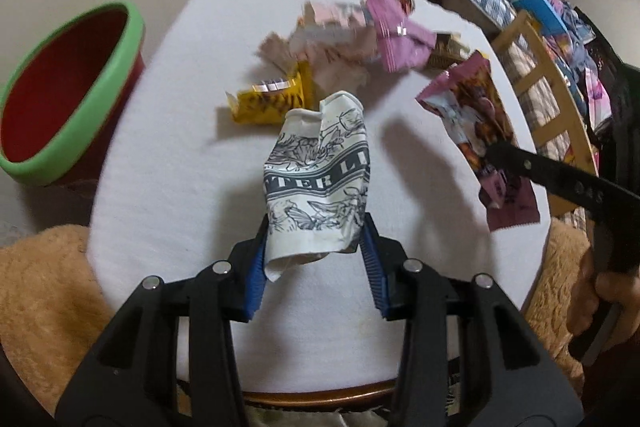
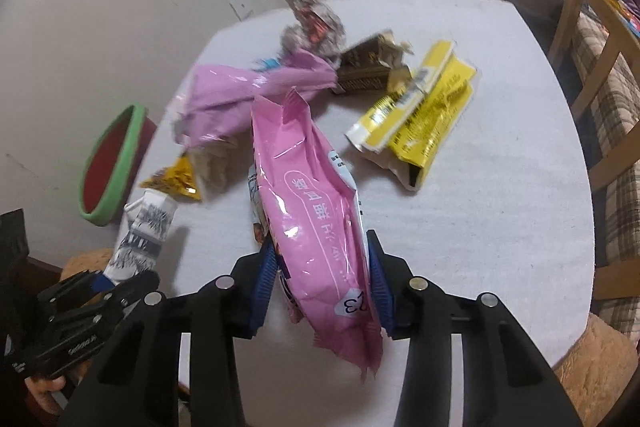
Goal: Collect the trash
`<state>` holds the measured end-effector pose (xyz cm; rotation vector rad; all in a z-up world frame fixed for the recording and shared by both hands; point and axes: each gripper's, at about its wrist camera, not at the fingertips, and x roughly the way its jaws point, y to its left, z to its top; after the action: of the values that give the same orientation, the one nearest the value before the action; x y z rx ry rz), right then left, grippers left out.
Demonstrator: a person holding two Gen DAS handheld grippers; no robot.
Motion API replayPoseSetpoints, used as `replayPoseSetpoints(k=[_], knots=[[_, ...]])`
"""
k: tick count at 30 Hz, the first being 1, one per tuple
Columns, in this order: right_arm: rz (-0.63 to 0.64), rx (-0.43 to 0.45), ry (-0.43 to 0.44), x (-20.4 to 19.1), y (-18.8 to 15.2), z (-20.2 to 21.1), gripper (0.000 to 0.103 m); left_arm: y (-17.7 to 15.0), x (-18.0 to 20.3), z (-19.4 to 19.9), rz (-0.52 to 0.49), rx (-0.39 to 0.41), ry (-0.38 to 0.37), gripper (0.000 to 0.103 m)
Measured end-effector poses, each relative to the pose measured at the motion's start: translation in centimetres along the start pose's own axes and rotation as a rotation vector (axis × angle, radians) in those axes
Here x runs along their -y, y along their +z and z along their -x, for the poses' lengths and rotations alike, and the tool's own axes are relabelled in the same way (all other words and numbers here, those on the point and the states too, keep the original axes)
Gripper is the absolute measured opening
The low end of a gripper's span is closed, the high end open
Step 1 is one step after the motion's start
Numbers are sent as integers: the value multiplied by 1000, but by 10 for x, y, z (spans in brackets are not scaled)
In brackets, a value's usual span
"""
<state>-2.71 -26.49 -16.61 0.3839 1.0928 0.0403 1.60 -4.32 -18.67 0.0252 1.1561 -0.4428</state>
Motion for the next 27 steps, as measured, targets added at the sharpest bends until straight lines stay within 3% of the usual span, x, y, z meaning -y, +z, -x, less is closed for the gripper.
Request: replayPoseSetpoints(k=[10,17,27], knots=[[50,108,27,-32,11,40,41,13,-8,35,26,124,62,41],[71,110,54,-50,14,41,41,19,-17,48,28,175,119,41],[111,100,68,-71,16,33,41,14,-30,50,53,181,146,41]])
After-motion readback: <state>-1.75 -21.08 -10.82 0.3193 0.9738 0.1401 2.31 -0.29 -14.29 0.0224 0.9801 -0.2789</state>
